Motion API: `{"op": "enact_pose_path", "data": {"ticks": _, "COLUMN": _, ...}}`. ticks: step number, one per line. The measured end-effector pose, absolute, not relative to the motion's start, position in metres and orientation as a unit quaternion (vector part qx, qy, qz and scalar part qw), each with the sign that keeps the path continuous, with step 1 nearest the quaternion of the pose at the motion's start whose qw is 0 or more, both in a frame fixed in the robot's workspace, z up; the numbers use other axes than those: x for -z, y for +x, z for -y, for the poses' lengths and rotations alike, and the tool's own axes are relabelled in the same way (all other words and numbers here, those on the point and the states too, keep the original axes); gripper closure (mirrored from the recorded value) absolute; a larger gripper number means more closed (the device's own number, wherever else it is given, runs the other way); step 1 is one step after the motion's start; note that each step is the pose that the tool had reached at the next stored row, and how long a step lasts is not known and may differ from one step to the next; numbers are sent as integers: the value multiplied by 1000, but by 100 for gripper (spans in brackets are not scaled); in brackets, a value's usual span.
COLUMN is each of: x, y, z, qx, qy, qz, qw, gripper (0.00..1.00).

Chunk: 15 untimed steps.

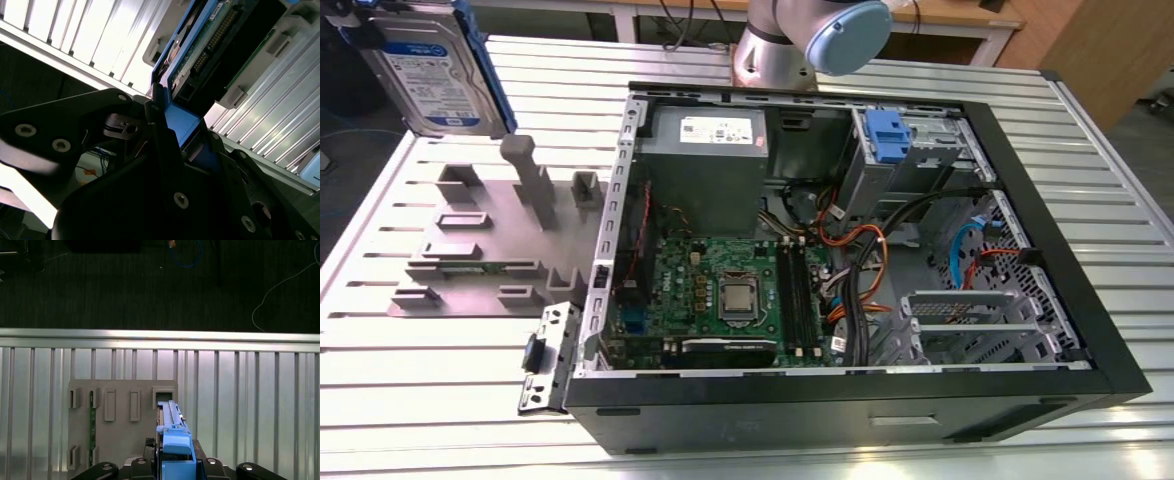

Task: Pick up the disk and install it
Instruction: 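Pick up the disk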

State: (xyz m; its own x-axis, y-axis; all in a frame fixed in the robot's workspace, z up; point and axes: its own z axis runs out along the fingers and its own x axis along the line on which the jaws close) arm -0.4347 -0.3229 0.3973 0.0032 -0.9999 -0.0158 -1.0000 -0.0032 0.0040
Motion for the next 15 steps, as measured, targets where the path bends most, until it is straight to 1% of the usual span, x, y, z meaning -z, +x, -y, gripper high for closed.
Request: {"op": "enact_pose_path", "data": {"ticks": 15, "x": -401, "y": -434, "z": 323, "qx": -7, "qy": -708, "qz": -706, "qw": 4, "gripper": 64}}
